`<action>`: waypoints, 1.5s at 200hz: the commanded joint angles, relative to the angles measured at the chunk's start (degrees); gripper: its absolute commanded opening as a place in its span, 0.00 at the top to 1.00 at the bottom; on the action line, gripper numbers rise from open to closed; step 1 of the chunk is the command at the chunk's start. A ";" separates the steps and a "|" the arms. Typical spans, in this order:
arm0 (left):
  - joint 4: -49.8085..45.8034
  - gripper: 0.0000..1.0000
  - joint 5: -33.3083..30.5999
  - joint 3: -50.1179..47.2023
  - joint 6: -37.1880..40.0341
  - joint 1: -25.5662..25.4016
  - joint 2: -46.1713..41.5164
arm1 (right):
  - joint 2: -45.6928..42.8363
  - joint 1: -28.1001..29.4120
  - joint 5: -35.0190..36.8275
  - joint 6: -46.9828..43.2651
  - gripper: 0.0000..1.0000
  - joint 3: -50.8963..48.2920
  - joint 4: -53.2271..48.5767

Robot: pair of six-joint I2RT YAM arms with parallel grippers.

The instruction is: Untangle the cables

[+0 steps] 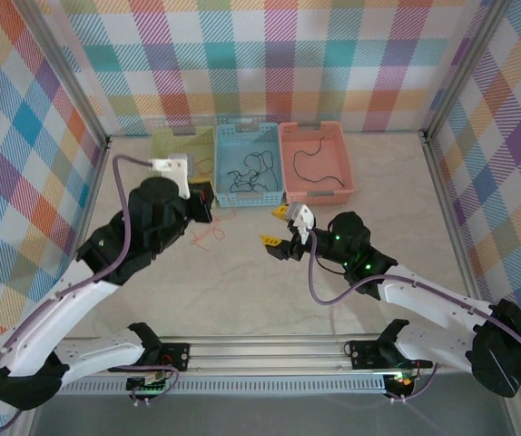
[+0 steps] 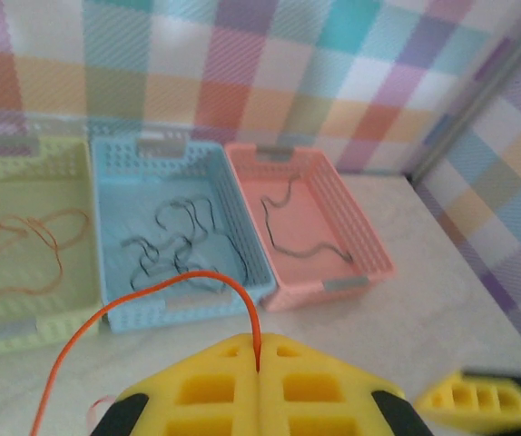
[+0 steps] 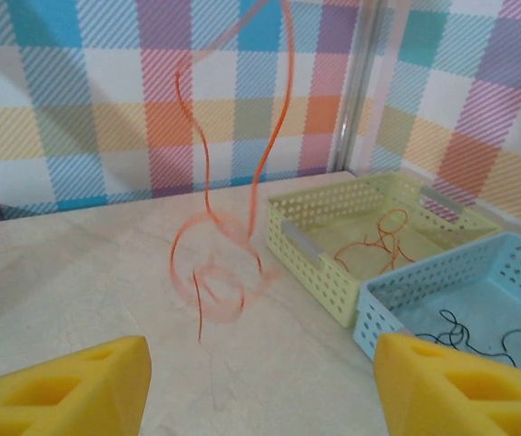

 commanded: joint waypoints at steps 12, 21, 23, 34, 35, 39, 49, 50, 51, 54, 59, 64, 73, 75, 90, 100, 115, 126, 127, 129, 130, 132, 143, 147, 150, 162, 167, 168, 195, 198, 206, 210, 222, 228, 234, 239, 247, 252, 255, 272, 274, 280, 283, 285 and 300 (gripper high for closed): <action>-0.11 1.00 4.52 10.84 2.55 8.83 6.90 | 3.22 -0.29 5.66 -1.86 0.34 -0.23 0.91; -0.57 1.00 5.02 14.62 2.81 11.96 9.50 | 4.21 -0.62 6.02 -1.72 0.34 -0.28 1.32; -0.63 1.00 5.20 15.37 2.83 12.69 10.17 | 4.42 -0.69 6.16 -1.59 0.34 -0.28 1.43; -2.00 1.00 7.24 20.82 2.60 16.51 14.19 | 5.76 -1.11 6.29 -0.97 0.34 -0.31 2.05; -2.00 1.00 7.35 21.53 2.59 16.92 14.57 | 5.88 -1.14 6.29 -0.89 0.34 -0.34 2.11; -2.53 1.00 7.93 23.82 2.53 17.97 16.14 | 6.39 -1.31 6.24 -0.63 0.34 -0.30 2.32; -3.35 1.00 9.36 28.18 2.71 20.13 19.80 | 7.48 -1.65 6.21 -0.05 0.34 -0.29 2.92; -3.33 1.00 9.60 28.53 2.73 20.31 20.15 | 7.57 -1.63 6.21 0.01 0.34 -0.29 2.94; -3.33 1.00 9.81 28.71 2.87 20.49 20.45 | 7.66 -1.71 6.16 0.04 0.34 -0.33 2.99; -3.33 1.00 10.37 29.88 3.07 21.00 21.46 | 7.95 -1.87 6.08 0.25 0.34 -0.29 3.04; -3.37 1.00 10.73 31.63 3.50 21.62 22.94 | 8.32 -1.96 6.03 0.53 0.34 -0.27 3.05; -3.25 1.00 10.65 33.06 3.87 22.15 24.39 | 8.63 -2.18 5.95 0.80 0.34 -0.20 3.20; -3.10 1.00 10.89 35.50 4.46 23.22 26.90 | 9.09 -2.47 5.85 1.12 0.34 -0.24 3.43; -3.16 1.00 11.02 36.21 4.49 23.57 27.50 | 9.20 -2.53 5.81 1.17 0.34 -0.21 3.45; -3.69 1.00 11.72 40.12 4.21 26.08 31.58 | 9.69 -3.01 5.94 1.51 0.34 -0.21 3.44; -3.41 1.00 12.57 41.69 3.75 28.03 34.08 | 10.03 -3.20 5.87 1.66 0.34 -0.16 3.47; -3.50 1.00 9.72 43.51 3.34 29.88 37.58 | 10.43 -3.46 5.93 1.83 0.34 -0.02 3.11; -2.16 1.00 8.60 43.45 3.26 31.07 39.63 | 10.64 -3.65 5.86 1.94 0.34 0.13 3.06; -2.08 1.00 8.56 43.42 3.26 31.23 39.82 | 10.64 -3.65 5.85 1.97 0.34 0.14 3.10; -1.80 1.00 8.53 43.40 3.25 31.52 40.22 | 10.73 -3.66 5.85 1.97 0.34 0.09 3.04; -1.72 1.00 8.52 43.44 3.22 31.63 40.38 | 10.78 -3.65 5.85 2.03 0.34 0.08 3.09; -1.45 1.00 8.52 43.47 3.13 31.86 40.85 | 10.79 -3.71 5.85 2.03 0.34 0.09 3.12; -0.60 1.00 8.94 43.46 2.78 33.13 43.20 | 11.12 -3.82 5.70 2.34 0.34 0.24 3.07; -0.41 1.00 9.37 43.28 2.43 33.48 44.02 | 11.17 -3.88 5.53 2.47 0.34 0.33 3.12; -0.28 1.00 9.74 43.19 2.07 33.79 44.84 | 11.34 -3.90 5.39 2.48 0.34 0.44 3.06; 0.64 1.00 11.96 42.25 2.09 34.52 47.60 | 11.72 -3.99 4.92 2.63 0.34 0.60 2.97; 0.92 1.00 12.47 41.60 2.27 34.48 48.79 | 11.87 -3.98 4.76 2.62 0.34 0.60 2.83; 1.00 1.00 12.52 41.44 2.29 34.51 49.01 | 11.92 -3.99 4.74 2.62 0.34 0.64 2.81; 4.72 0.94 18.33 33.78 1.84 35.55 53.08 | 12.56 -4.08 4.54 2.80 0.35 0.88 2.73; 5.53 0.92 18.42 32.44 1.51 35.55 53.09 | 12.42 -4.10 4.46 2.83 0.34 0.87 2.69; 7.30 0.85 18.68 29.04 0.75 35.69 52.97 | 12.33 -4.10 4.33 2.79 0.34 0.90 2.39; 8.14 0.80 18.95 27.49 0.49 35.67 52.79 | 12.24 -4.11 4.28 2.75 0.34 0.94 2.26; 10.14 0.64 19.73 23.17 -0.01 35.63 51.52 | 11.97 -4.15 4.32 2.71 0.34 0.86 2.06; 10.88 0.56 19.73 21.07 -0.34 35.62 50.40 | 11.81 -4.08 4.60 2.79 0.34 0.84 2.17; 11.88 0.48 19.49 18.89 -0.69 35.67 48.77 | 11.77 -4.16 4.84 3.02 0.34 0.70 2.32; 13.03 0.40 19.26 16.27 -1.05 35.68 47.19 | 11.70 -4.23 5.03 3.06 0.33 0.69 2.43; 14.80 0.29 18.87 12.40 -1.53 35.68 44.10 | 11.70 -4.17 5.28 3.27 0.33 0.59 2.75; 16.63 0.22 19.03 9.88 -1.52 35.68 42.09 | 11.67 -4.17 5.55 3.47 0.33 0.50 2.94; 17.46 0.12 19.13 8.32 -1.55 35.62 40.92 | 11.69 -4.17 5.71 3.56 0.33 0.45 3.11; 19.24 0.00 16.31 0.60 -2.36 35.57 33.70 | 11.42 -4.34 6.88 3.76 0.33 0.37 3.27; 19.33 0.00 15.98 -0.29 -2.40 35.57 32.81 | 11.37 -4.34 7.03 3.76 0.33 0.34 3.26; 19.79 0.00 15.23 -3.04 -2.34 35.55 30.09 | 11.07 -4.34 7.77 3.76 0.33 0.20 3.26; 20.18 0.00 14.89 -4.49 -2.27 35.54 28.76 | 10.96 -4.42 8.09 3.76 0.33 0.17 3.27; 20.51 0.00 14.81 -5.47 -2.31 35.57 27.88 | 10.77 -4.43 8.51 3.76 0.33 0.08 3.32; 21.93 0.00 13.94 -12.12 -2.34 35.60 21.60 | 9.73 -4.74 10.86 5.75 0.31 -0.28 3.47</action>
